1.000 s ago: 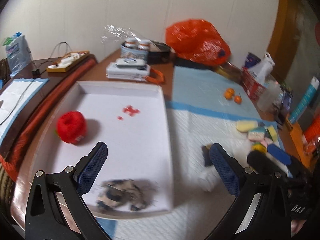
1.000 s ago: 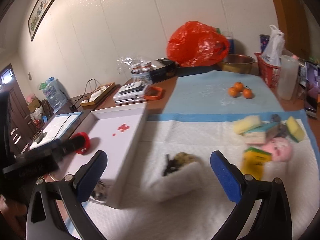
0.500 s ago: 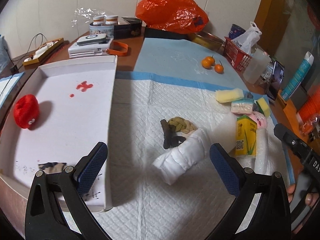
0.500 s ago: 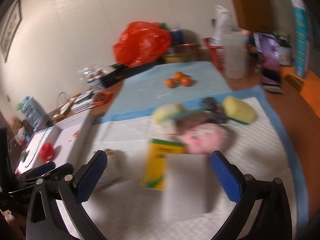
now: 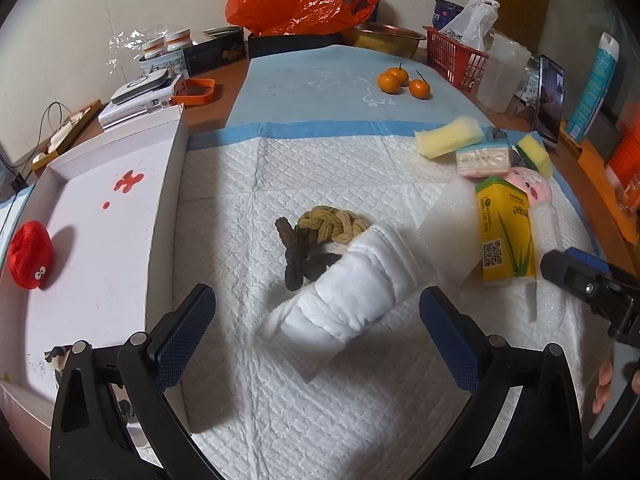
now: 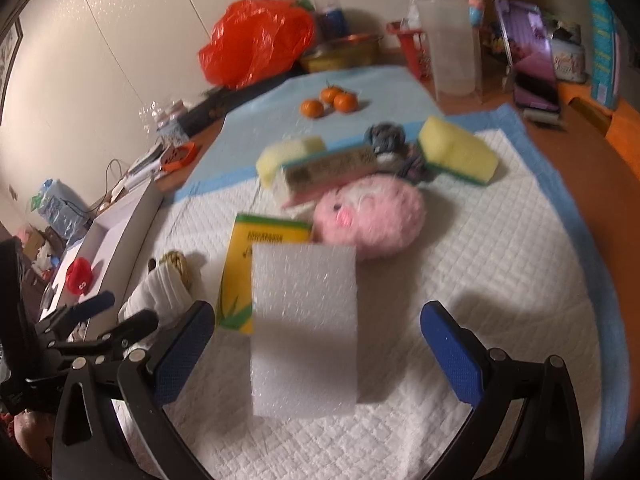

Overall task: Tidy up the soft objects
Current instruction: 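Grasp the white foam sheet with the right tool while the left tool grasps the white rolled towel, then carry the foam sheet with the right tool while the left tool carries the towel toward the tray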

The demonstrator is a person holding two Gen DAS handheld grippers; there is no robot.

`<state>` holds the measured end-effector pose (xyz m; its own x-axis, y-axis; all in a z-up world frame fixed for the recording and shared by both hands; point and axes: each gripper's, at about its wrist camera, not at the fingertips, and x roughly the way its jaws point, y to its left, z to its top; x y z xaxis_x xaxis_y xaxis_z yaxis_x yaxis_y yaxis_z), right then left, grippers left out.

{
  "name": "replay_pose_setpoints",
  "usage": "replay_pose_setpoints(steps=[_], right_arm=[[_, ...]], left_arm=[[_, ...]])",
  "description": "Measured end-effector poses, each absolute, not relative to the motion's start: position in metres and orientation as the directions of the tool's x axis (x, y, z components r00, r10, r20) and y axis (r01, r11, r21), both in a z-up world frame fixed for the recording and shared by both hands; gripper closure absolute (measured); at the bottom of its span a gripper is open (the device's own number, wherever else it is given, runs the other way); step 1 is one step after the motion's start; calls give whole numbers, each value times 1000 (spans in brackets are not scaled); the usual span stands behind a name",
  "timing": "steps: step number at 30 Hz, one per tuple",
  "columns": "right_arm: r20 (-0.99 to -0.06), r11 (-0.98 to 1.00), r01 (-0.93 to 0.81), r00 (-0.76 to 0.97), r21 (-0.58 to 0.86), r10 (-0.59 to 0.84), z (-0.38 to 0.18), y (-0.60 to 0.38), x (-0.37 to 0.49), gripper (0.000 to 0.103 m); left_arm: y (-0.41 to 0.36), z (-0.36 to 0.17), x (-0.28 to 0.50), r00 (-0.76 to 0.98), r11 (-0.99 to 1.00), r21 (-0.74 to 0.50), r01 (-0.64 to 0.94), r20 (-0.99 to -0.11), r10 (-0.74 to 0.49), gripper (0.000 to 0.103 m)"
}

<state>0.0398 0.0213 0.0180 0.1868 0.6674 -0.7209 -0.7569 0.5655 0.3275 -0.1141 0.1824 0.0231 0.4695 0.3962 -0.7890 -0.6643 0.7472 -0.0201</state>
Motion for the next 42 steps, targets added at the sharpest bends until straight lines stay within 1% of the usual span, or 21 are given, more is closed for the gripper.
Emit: replay_pose_setpoints(steps=[1,2,3,4,6,7,8,9,10,12,14,15,20,24,27,29,33,36,37,39,42], right_arm=[[-726,570,-753,184,329,662,16,21,40,0],[-728,571,-752,182,330,661,15,21,39,0],[-728,568,-754,180,329,661,14,22,39,3],[-728,564,-759,179,326,662,14,22,39,10],[-732,557,-767,175,318,659,14,24,37,18],[-733,554,-770,171,318,658,14,25,37,20],[-735,551,-772,167,318,658,14,25,36,26],[-736,548,-772,162,320,658,13,25,36,33],[-737,549,-772,160,322,657,13,25,36,41],[-734,544,-770,150,334,662,12,24,37,53],[-722,541,-771,158,336,673,15,21,37,53],[-717,541,-771,163,336,678,17,20,37,53],[-669,539,-782,222,313,709,33,13,32,53],[-634,524,-795,242,305,735,44,12,27,53],[-629,516,-800,237,306,741,46,13,24,53],[-632,513,-800,229,312,740,44,16,24,53],[-636,505,-801,212,321,742,42,18,22,53],[-637,498,-805,206,321,743,41,20,20,53],[-639,498,-805,204,322,742,41,20,20,53],[-641,497,-806,201,322,741,40,21,19,53],[-641,495,-807,200,321,741,40,20,18,53]], left_arm=[[182,23,-114,476,751,-20,-660,-784,398,1],[180,24,-113,484,759,-12,-651,-777,402,4],[179,24,-112,483,765,-1,-644,-776,406,7],[177,23,-110,479,771,12,-636,-778,407,8],[176,18,-107,471,778,19,-629,-786,400,13],[176,16,-107,469,778,14,-628,-791,393,16],[177,14,-106,468,778,6,-628,-796,384,22],[177,13,-107,476,781,-9,-624,-798,371,31],[178,13,-107,484,786,-20,-618,-797,361,34],[176,13,-107,485,793,-8,-610,-795,365,43],[176,14,-108,494,792,-23,-611,-792,358,45],[176,15,-109,502,789,-38,-613,-790,352,50],[178,25,-116,533,774,-85,-628,-771,348,55],[176,33,-123,551,766,-97,-635,-752,362,55],[176,32,-124,549,771,-108,-628,-764,339,55],[176,24,-122,514,772,-88,-630,-792,330,55],[173,5,-116,438,762,-33,-646,-835,334,45],[170,2,-113,439,770,-18,-638,-830,344,44],[170,2,-113,452,773,-29,-634,-825,339,45],[170,2,-115,472,777,-52,-627,-819,326,55],[169,6,-119,491,774,-69,-629,-807,327,60]])
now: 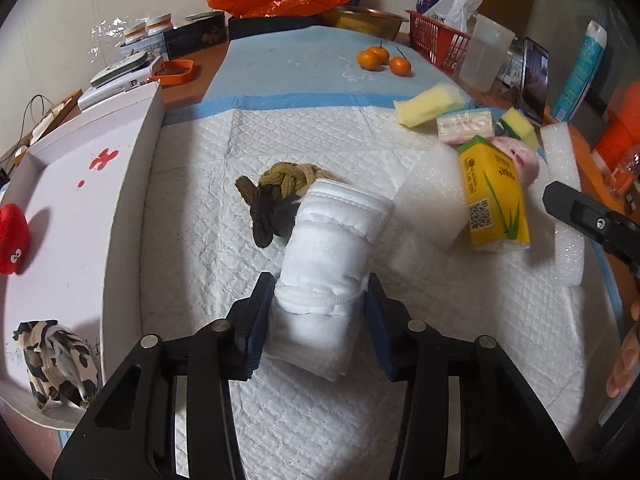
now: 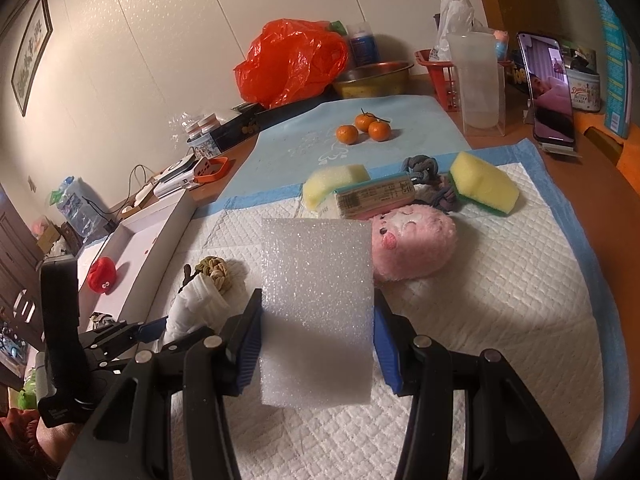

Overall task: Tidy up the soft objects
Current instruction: 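Carry the foam sheet with the right tool while the left tool carries the towel toward the tray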

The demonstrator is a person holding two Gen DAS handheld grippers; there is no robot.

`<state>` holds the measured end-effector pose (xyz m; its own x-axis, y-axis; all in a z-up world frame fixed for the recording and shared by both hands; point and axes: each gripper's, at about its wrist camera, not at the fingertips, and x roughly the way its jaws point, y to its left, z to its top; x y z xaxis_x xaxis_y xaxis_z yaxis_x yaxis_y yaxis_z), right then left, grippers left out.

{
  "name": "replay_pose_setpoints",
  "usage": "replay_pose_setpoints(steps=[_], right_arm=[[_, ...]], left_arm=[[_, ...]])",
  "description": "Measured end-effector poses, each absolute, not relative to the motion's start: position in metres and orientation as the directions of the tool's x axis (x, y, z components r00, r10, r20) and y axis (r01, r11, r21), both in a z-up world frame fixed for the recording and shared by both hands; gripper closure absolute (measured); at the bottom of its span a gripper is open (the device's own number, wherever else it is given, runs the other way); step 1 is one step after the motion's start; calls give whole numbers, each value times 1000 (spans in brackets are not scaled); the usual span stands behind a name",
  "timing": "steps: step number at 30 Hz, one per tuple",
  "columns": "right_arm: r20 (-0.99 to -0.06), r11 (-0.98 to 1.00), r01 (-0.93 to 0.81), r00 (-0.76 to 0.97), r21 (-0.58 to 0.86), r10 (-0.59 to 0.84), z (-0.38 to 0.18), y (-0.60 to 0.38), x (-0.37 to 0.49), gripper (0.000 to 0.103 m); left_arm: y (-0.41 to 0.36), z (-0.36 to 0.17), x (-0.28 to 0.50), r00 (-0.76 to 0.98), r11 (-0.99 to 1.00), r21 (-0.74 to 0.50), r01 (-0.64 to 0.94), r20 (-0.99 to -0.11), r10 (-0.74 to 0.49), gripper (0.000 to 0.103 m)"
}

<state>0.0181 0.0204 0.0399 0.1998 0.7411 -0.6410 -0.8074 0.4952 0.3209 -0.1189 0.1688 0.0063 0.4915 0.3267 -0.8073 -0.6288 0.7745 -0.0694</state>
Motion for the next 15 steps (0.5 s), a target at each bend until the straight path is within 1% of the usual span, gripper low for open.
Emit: replay_pose_setpoints(steps=[4,7,10,11,15], right_arm=[[-626,484,-819,209,308,751,46,20,15,53],[-589,463,-831,216,307,779,63,21,14,53],[-536,431,-849,220,306,815,91,26,13,53],[-519,418,-857,219,302,826,100,30,12,53],[-473,366,-874,187,321,861,124,42,-1,53]], left_arm=[[171,31,-132,523,745,-76,-663,-760,387,60],[171,75,-141,559,735,-57,-676,-689,461,60],[173,112,-144,558,710,-18,-704,-633,537,60],[173,125,-145,549,696,-7,-718,-620,561,60],[172,141,-158,532,663,-12,-748,-609,589,60]])
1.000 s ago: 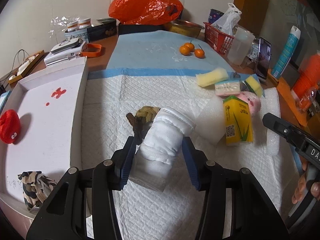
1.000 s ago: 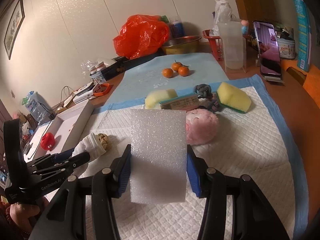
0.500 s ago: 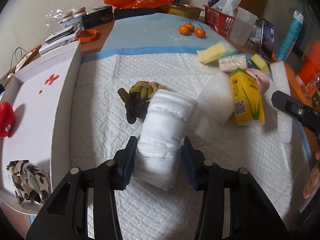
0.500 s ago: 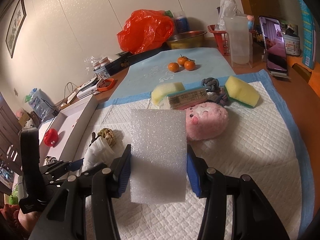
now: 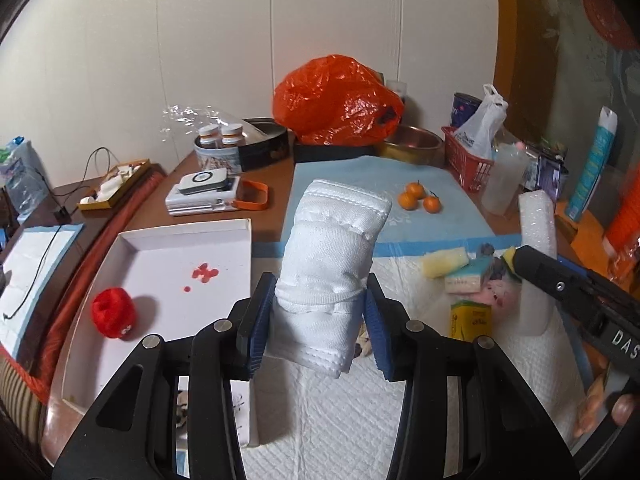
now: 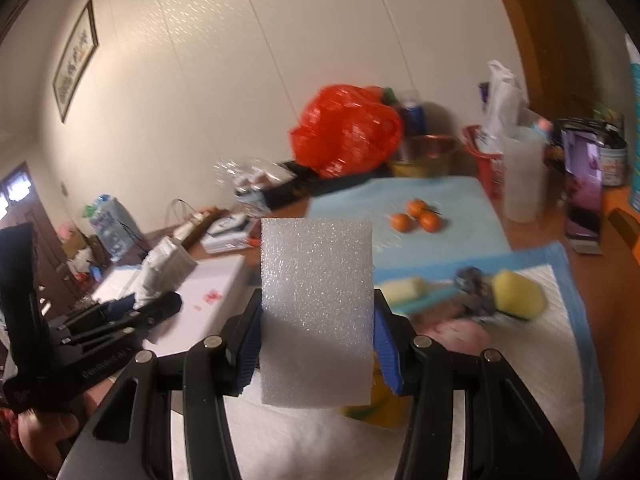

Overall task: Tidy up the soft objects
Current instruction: 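Carry the foam sheet with the right tool while the left tool carries the towel toward the tray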

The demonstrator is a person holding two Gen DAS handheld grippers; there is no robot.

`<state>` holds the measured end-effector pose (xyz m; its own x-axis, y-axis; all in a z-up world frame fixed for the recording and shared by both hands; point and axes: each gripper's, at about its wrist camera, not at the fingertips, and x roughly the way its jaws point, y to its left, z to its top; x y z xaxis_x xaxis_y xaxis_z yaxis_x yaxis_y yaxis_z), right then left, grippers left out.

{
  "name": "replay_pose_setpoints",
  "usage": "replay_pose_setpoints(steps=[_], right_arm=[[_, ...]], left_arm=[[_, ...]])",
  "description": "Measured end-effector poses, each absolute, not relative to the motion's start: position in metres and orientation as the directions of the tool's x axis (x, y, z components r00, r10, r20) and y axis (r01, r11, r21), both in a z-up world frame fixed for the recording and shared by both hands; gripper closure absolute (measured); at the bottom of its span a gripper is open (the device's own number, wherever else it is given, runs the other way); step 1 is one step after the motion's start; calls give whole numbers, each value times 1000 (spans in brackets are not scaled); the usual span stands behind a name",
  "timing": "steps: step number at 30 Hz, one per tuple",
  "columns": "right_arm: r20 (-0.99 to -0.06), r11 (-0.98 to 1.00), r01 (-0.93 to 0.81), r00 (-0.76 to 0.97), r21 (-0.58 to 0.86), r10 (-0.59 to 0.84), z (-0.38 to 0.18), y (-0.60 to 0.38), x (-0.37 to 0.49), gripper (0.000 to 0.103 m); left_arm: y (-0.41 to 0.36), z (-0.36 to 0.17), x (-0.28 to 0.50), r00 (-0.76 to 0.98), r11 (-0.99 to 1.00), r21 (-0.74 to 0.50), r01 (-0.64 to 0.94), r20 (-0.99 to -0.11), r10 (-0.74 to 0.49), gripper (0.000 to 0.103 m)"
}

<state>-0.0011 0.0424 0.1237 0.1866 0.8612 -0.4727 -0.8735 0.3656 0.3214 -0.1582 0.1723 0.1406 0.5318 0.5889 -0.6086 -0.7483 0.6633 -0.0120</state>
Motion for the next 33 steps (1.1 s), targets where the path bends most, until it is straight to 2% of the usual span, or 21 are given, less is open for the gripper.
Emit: replay_pose_setpoints(steps=[4,9,26,33], right_arm=[[-443,310,-892,145,328,885,127,44,-26,53],[-394,272,-924,152,268,907,143,45,-50,53],[-322,248,-945,172,213,931,163,45,-72,53],[-324,241,-947,165,211,932,162,48,-76,53]], left_arm=[[163,155,-180,518,635,3,-773,-575,633,60],[164,170,-205,515,600,-15,-800,-531,673,60],[159,179,-226,532,589,-43,-807,-486,693,60],[161,176,-234,527,580,-54,-813,-490,694,60]])
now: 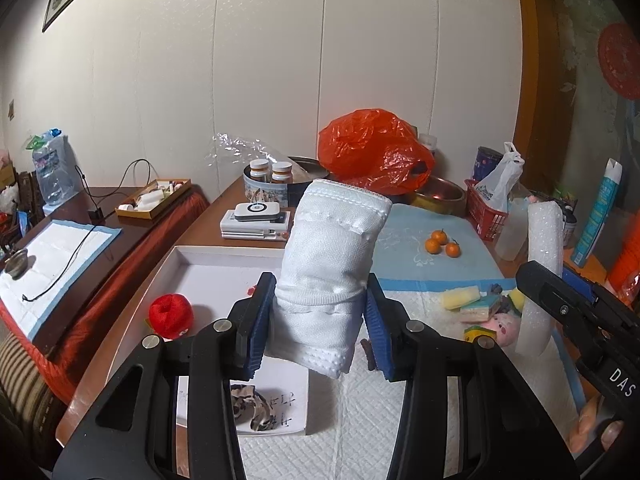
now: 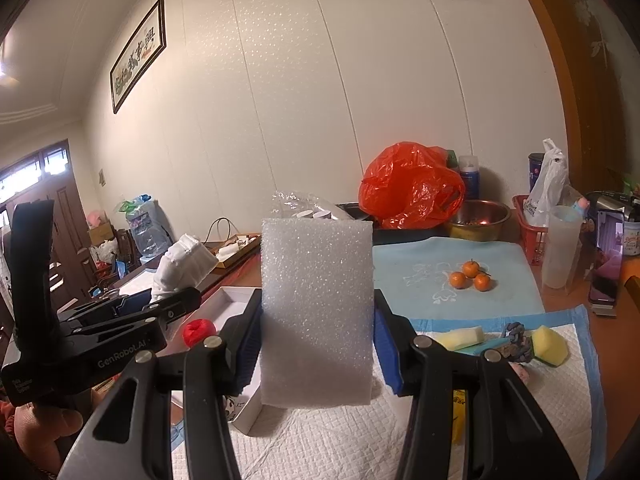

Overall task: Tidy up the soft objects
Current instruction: 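Carry the foam sheet with the right tool while the left tool carries the towel toward the tray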

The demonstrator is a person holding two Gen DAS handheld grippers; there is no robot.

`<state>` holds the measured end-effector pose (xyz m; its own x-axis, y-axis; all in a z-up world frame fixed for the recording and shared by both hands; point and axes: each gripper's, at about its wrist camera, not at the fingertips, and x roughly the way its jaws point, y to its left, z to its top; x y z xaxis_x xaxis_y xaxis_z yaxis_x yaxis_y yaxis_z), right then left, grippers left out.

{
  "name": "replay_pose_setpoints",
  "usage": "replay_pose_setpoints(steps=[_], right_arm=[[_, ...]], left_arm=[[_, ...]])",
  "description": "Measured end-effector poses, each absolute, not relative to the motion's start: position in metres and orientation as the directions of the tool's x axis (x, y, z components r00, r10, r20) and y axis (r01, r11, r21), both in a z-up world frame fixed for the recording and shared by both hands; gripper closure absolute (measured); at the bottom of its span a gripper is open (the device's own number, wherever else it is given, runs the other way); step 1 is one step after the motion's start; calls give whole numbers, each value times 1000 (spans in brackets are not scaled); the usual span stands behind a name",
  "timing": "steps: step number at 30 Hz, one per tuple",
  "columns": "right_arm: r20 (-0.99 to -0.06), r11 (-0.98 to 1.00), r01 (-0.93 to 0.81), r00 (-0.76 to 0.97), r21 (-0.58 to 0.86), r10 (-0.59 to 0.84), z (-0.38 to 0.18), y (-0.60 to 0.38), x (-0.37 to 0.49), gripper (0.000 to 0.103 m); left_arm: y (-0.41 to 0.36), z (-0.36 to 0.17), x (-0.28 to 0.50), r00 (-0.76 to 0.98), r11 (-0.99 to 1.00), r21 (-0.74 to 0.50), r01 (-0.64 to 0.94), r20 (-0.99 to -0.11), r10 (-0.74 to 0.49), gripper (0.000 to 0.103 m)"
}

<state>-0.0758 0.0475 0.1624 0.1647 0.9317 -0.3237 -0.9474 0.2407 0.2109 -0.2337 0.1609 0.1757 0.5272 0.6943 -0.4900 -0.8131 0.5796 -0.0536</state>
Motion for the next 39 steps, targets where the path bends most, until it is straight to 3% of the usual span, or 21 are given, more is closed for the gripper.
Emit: replay_pose_setpoints(steps=[39], right_arm=[[-376,169,-962,78,215,924,149,93,-128,53]], left_arm=[[200,161,-304,476,504,-97,-858,-517,711,60]])
